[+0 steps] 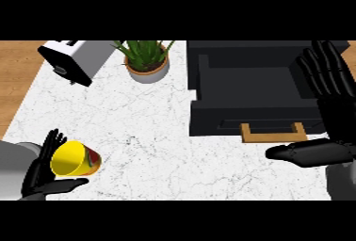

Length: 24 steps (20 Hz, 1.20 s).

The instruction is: Pick up the cup, place it into the drawer and close the drawer

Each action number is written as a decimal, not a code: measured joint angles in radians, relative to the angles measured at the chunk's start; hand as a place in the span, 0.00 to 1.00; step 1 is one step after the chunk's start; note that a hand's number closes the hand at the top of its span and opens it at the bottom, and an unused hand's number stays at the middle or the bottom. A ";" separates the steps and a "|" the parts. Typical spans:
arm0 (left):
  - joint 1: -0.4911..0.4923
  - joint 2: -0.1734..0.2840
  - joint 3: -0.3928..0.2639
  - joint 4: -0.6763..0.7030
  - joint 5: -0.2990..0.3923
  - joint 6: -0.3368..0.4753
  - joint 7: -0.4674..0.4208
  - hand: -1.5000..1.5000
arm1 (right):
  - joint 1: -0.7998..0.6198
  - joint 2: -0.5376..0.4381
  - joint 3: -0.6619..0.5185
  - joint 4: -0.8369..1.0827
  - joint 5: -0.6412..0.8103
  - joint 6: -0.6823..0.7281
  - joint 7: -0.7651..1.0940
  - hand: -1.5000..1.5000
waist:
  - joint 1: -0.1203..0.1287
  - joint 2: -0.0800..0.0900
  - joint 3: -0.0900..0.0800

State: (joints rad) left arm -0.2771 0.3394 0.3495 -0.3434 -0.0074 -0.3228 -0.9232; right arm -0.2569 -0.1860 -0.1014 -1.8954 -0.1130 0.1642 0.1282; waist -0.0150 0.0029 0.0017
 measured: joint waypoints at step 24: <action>-0.100 -0.057 -0.020 0.050 -0.023 0.041 -0.107 1.00 | -0.028 -0.032 -0.039 0.055 -0.021 0.030 -0.008 0.00 | -0.003 0.005 -0.006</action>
State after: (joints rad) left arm -0.3767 0.2823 0.3291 -0.2932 -0.0308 -0.2819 -1.0303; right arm -0.2850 -0.2177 -0.1401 -1.8409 -0.1337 0.1944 0.1197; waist -0.0183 0.0081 -0.0044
